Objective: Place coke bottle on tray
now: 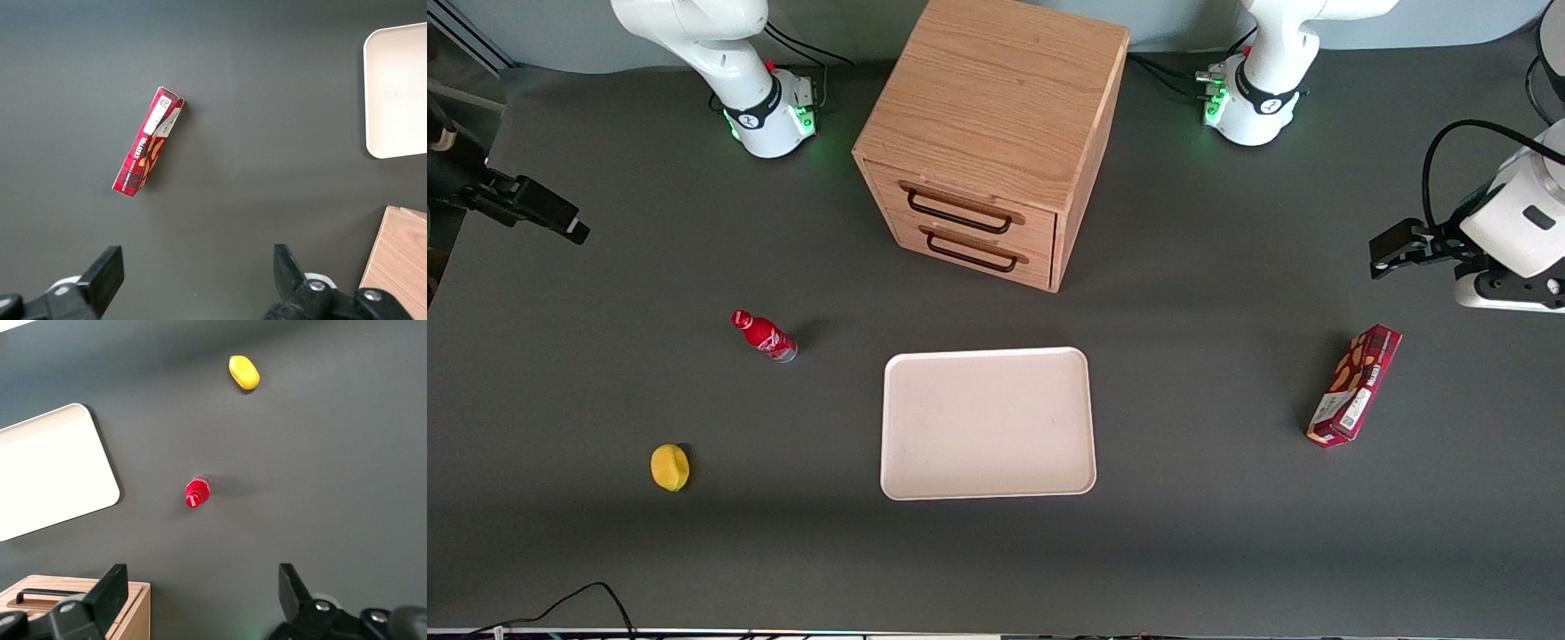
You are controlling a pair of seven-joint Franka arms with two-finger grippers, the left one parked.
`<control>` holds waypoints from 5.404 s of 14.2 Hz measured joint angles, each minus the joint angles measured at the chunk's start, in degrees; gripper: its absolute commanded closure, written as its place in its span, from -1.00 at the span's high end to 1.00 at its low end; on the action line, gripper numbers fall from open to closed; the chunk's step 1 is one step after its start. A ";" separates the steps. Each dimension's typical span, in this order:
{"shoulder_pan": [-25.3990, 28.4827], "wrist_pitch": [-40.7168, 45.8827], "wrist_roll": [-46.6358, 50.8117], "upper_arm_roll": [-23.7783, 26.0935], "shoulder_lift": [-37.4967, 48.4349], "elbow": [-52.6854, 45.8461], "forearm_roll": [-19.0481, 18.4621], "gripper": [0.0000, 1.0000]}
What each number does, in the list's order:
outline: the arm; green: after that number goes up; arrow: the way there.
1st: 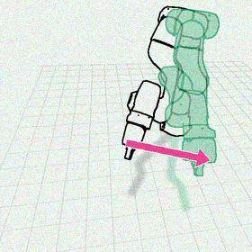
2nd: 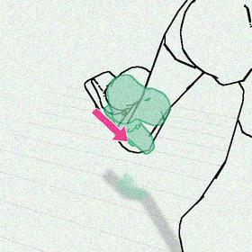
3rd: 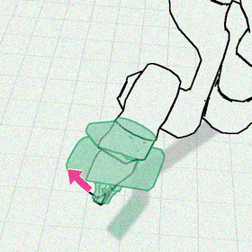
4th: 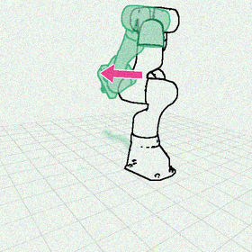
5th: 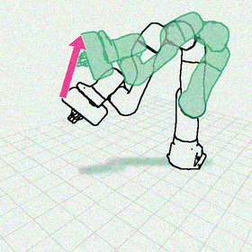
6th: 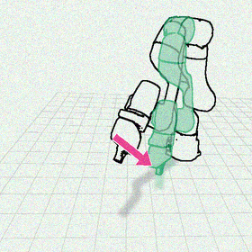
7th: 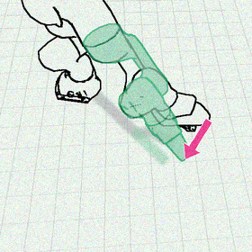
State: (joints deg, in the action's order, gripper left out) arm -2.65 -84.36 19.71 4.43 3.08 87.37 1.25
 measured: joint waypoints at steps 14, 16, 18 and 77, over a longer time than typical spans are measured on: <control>1.57 -41.98 -0.19 3.07 -4.86 38.82 0.58 1.00; 1.56 -45.25 -0.19 2.97 -7.12 39.55 0.59 0.95; 1.55 -47.71 -0.19 2.93 -8.20 40.83 0.59 0.69; 0.42 -3.07 -0.63 -0.17 15.85 21.71 -1.35 1.00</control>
State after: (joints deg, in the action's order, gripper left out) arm -2.23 -87.43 19.07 4.26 18.93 109.08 -0.10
